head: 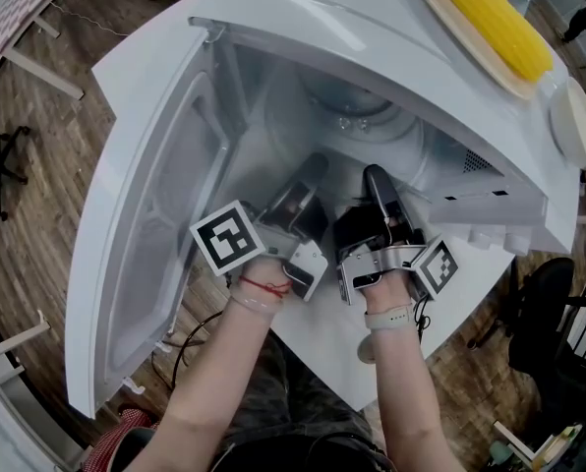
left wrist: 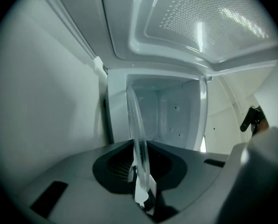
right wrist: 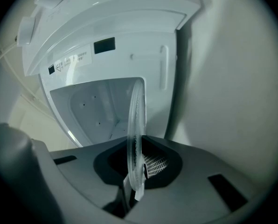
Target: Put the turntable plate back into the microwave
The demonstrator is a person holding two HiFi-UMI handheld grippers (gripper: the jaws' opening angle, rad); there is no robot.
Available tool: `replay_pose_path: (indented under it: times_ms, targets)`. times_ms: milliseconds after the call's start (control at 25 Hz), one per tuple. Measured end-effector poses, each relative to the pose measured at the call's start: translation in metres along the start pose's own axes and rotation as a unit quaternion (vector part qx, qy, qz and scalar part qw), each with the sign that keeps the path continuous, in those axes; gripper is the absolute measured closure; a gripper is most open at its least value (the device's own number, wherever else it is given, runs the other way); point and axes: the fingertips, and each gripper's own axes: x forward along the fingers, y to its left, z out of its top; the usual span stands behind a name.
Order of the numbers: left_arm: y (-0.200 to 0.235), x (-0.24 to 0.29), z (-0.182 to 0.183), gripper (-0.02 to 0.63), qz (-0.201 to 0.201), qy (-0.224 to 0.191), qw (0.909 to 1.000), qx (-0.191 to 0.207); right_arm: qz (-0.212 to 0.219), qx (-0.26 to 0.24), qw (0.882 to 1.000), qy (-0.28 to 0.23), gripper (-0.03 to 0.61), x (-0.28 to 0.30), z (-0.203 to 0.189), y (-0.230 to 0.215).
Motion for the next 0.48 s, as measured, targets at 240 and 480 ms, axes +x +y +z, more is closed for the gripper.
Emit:
replay_pose_path:
  times_ms: [240, 480]
  targets:
    - [-0.0001, -0.0039, -0.0075, 0.566, 0.001, 0.019, 0.9998, -0.007, 0.001, 0.002, 1.0, 0.004, 0.537, 0.0008, 0.0015, 0.0006]
    - [0.002, -0.0036, -0.0055, 0.566, -0.009, -0.013, 0.9979, -0.063, 0.005, 0.0, 1.0, 0.01, 0.537, -0.0004, 0.0011, 0.0028]
